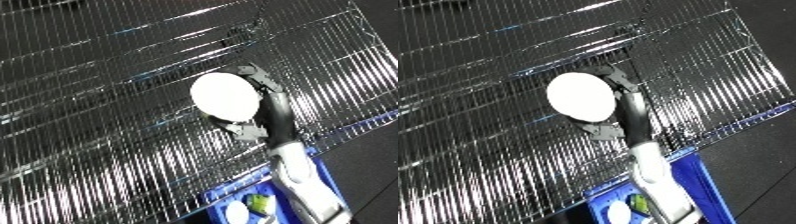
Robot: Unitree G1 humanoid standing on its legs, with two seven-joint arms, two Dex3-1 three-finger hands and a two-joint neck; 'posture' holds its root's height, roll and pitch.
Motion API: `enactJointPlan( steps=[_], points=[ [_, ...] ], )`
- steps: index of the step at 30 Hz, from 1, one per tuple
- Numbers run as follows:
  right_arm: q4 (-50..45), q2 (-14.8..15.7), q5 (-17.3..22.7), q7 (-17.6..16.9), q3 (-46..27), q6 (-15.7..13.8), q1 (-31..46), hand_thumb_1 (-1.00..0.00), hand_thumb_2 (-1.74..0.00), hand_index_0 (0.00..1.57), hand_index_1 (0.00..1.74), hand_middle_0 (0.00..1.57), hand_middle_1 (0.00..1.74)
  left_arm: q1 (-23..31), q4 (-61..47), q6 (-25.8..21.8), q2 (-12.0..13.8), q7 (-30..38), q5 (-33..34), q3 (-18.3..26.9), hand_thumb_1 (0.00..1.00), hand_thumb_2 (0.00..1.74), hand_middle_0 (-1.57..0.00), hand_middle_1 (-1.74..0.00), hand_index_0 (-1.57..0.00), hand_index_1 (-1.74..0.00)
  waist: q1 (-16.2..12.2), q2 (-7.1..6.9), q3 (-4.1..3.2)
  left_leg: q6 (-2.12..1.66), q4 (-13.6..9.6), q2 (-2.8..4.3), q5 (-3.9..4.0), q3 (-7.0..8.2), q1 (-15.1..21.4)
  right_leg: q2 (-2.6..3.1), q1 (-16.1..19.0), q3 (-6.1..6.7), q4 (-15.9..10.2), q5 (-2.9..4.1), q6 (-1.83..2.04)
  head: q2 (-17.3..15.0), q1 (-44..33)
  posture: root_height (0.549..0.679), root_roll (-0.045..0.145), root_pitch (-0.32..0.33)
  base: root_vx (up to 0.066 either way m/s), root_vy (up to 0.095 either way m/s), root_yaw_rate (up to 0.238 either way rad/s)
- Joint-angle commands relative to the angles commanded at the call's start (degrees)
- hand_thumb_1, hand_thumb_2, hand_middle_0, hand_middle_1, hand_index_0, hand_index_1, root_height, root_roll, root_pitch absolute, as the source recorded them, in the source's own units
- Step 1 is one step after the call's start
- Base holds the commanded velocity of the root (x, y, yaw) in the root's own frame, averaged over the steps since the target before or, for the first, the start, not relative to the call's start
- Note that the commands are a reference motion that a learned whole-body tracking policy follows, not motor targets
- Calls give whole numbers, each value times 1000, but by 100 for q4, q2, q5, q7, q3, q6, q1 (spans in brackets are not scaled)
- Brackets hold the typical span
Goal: Pick up the object and place it into the box
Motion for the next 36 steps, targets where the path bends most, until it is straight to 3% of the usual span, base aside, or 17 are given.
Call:
enactJointPlan(
  steps=[4, 8, 16, 22, 28, 32, 36],
  points=[
    [-520, 49, -119, -84, -196, -85, 448, -650, -1131, 1020, 1131, 1020, 1131, 76, -25, -41, -17, -7, 39, 110, 1000, 1740, -1570, -1740, -1570, -1740, -107, -50, 0, -1, -62, 37, 3, 24, 49, 33, 40, 30, -64, 19, 12, 12, -42, 610, 51, 151, -63, -7, -118],
    [-1273, 241, -400, -282, -552, -328, 1319, -650, -1131, 1020, 1131, 1020, 1131, 167, -30, -68, -61, -26, 142, 294, 1000, 1740, -1570, -1740, -1570, -1740, -327, -162, 0, -8, -124, 127, -21, 78, 169, 83, 169, 97, -223, 80, 45, 110, -65, 614, 48, 151, -78, -34, -189],
    [-1876, 411, -520, -702, -1028, -645, 2381, -650, -1131, 1020, 1131, 1020, 1131, 313, -68, -86, -88, -79, 235, 524, 1000, 1740, -1570, -1740, -1570, -1740, -594, -267, 0, -3, -203, 246, -92, 184, 397, 137, 409, 192, -446, 135, 87, 240, 55, 619, 48, 144, -66, -22, -199],
    [-2192, 445, -739, -1143, -1400, -1197, 3298, -650, -1131, 1020, 1131, 1020, 1131, 479, -136, -79, -91, -49, 246, 673, 1000, 1740, -1570, -1740, -1570, -1740, -863, -309, 0, 1, -301, 357, -167, 325, 744, 180, 749, 312, -720, 195, 119, 114, 664, 628, 55, 125, -39, 7, -220],
    [-2127, 382, -729, -1414, -1608, -1461, 3675, -650, -1131, 1020, 1131, 1020, 1131, 539, -39, -206, -235, -64, 175, 625, 1000, 1740, -1570, -1740, -1570, -1740, -1131, -212, 0, -54, -475, 400, -181, 508, 1112, 166, 1021, 455, -943, 207, 115, -154, 1320, 634, 70, 104, -1, 79, -216],
    [-1986, 308, -710, -1417, -1733, -1526, 4019, -650, -1131, 1020, 1131, 1020, 1131, 606, 0, -318, -377, -84, 117, 599, 1000, 1740, -1570, -1740, -1570, -1740, -1339, -73, 0, -90, -660, 402, -157, 658, 1377, 144, 1152, 570, -1089, 207, 112, -274, 1596, 638, 82, 95, 21, 132, -177],
    [-1833, 237, -684, -1332, -1811, -1600, 4252, -650, -1131, 1020, 1131, 1020, 1131, 650, 36, -408, -435, -78, 41, 567, 1000, 1740, -1570, -1740, -1570, -1740, -1510, 30, 0, -98, -745, 383, -163, 753, 1528, 148, 1204, 652, -1141, 188, 95, -498, 1899, 639, 91, 91, 11, 97, -131]
  ],
)
